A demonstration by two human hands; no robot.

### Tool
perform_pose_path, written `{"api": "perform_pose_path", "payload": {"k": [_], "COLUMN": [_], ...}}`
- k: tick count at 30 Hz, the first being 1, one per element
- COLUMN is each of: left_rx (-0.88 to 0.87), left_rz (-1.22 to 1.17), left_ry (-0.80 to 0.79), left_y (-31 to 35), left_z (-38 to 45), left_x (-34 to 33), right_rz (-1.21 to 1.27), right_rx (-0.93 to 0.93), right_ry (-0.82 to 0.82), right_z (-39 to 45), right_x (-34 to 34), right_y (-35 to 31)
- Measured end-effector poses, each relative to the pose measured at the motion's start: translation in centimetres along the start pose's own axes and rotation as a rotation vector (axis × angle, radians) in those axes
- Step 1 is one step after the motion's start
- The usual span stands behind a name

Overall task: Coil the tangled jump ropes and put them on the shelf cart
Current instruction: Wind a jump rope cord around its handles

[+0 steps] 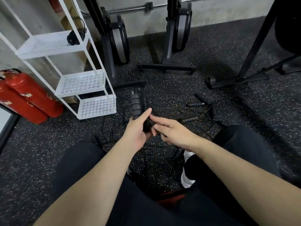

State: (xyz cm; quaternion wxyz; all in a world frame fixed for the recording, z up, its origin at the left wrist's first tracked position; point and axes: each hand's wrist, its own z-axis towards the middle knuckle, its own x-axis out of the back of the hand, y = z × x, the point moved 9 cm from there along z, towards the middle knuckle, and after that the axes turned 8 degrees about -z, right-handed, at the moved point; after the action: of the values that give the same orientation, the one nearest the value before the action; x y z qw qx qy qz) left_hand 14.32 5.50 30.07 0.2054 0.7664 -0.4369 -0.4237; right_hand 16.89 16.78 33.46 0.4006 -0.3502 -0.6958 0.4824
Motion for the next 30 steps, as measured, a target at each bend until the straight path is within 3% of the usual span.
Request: {"api": "perform_pose_path", "payload": {"k": [6, 12, 16, 21, 24, 27, 30], "left_rx": [0.073, 0.062, 0.140, 0.237, 0.263, 0.282, 0.297], "left_rz": [0.031, 0.076, 0.213, 0.104, 0.044, 0.107, 0.147], "left_ry": [0.002, -0.011, -0.044, -0.214, -0.331, -0.436, -0.523], "left_y": [-1.0, 0.2, 0.9, 2.1, 2.5, 2.3, 2.2], "left_z": [-0.6, -0.4, -1.2, -2.1, -2.8, -3.5, -4.0], "left_x": [0.0, -0.5, -0.2, -0.5, -1.1, -1.5, -1.7], "right_rz": [-0.342, -0.320, -0.357, -0.105, -0.193, -0.437, -0.343], "right_rx": [0.004, -0.001, -0.083, -0.051, -0.102, -0.210, -0.202], "right_ry": [-0.086, 0.093, -0.010, -0.210, -0.148, 0.055, 0.015], "right_z": [-0.3, -0.4, -1.1, -1.4, -1.3, -1.2, -1.0], "right_x": [-1.0, 2.2, 3.7, 4.5, 5.8, 8.1, 8.5], "right_y": [-0.1, 0.3, 1.6, 1.7, 2.3, 3.2, 3.5]}}
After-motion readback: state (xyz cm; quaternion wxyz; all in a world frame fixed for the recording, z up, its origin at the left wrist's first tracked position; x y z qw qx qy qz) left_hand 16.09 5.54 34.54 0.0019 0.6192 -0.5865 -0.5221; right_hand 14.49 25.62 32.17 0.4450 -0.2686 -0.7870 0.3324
